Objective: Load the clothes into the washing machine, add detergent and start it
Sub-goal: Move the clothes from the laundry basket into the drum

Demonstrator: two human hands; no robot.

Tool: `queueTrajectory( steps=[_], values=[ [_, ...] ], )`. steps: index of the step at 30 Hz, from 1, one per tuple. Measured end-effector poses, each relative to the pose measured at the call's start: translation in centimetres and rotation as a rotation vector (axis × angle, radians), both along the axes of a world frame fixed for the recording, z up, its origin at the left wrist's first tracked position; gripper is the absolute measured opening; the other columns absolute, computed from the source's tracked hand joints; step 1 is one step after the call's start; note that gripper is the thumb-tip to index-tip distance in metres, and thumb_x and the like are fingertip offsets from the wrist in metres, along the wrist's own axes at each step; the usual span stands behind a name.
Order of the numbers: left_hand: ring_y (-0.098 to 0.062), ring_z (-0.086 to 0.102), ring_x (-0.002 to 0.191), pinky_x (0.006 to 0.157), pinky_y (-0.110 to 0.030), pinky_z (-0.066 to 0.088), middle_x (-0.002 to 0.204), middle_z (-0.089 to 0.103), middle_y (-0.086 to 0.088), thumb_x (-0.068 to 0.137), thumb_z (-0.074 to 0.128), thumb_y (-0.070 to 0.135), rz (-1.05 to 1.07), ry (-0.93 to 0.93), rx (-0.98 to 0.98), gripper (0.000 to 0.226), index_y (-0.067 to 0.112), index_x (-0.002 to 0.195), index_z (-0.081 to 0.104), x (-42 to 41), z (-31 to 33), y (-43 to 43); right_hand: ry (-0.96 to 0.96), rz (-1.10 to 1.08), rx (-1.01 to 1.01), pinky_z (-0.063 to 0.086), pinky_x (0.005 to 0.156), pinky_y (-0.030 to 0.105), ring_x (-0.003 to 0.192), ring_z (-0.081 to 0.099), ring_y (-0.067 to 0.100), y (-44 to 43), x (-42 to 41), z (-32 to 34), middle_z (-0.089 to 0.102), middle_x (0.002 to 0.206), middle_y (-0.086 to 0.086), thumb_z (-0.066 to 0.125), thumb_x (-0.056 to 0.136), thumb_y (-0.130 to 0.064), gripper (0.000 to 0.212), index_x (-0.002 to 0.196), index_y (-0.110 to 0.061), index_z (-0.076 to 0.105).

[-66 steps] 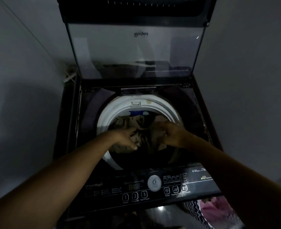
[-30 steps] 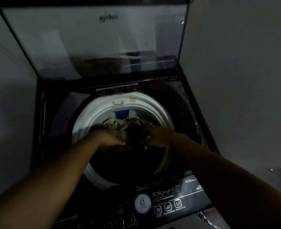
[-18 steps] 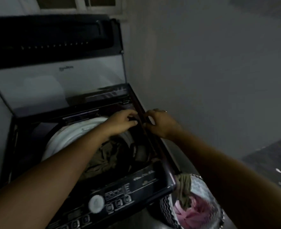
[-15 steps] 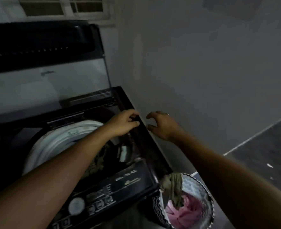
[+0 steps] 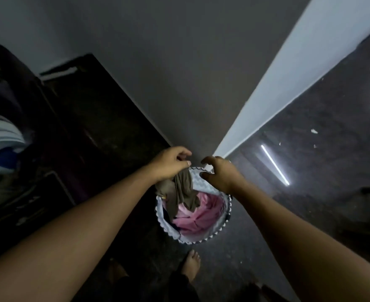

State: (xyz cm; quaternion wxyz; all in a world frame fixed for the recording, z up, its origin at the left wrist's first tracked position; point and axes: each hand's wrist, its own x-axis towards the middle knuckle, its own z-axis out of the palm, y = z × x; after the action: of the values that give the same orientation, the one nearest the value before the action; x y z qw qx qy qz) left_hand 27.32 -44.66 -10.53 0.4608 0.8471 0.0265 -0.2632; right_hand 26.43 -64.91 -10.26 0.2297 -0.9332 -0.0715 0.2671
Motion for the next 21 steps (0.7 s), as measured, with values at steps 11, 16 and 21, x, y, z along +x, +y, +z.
queueTrajectory(
  steps=[11,16,21],
  values=[
    [-0.03,0.052,0.127,0.105,-0.035,0.045,0.138,0.052,-0.011,0.089,0.07,0.022,0.084,0.111,0.371,0.043,0.02,0.131,0.06,-3.5,-22.2,-1.8,0.261,-0.198,0.154,0.045,0.081,0.02,0.11,0.065,0.02,-2.9,-4.4,-21.0,0.067,0.127,0.003,0.069,0.091,-0.03,0.043,0.133,-0.023,0.061],
    [-0.041,0.034,0.138,0.113,-0.047,0.034,0.151,0.037,-0.016,0.088,0.07,0.03,0.246,-0.005,0.586,0.065,0.02,0.146,0.044,-3.6,-28.1,0.4,0.337,-0.362,0.354,0.057,0.094,0.033,0.101,0.069,0.01,0.0,-4.7,-27.0,0.072,0.115,-0.005,0.075,0.081,-0.032,0.052,0.13,-0.024,0.06],
    [-0.035,0.056,0.126,0.106,-0.046,0.047,0.141,0.058,-0.015,0.084,0.07,0.049,0.541,0.278,0.267,0.075,0.013,0.145,0.046,-3.3,-32.3,2.2,0.362,-0.561,0.564,0.053,0.098,0.024,0.113,0.062,0.009,3.1,-2.9,-29.6,0.058,0.131,-0.007,0.078,0.082,-0.002,0.09,0.156,-0.02,0.029]
  ],
)
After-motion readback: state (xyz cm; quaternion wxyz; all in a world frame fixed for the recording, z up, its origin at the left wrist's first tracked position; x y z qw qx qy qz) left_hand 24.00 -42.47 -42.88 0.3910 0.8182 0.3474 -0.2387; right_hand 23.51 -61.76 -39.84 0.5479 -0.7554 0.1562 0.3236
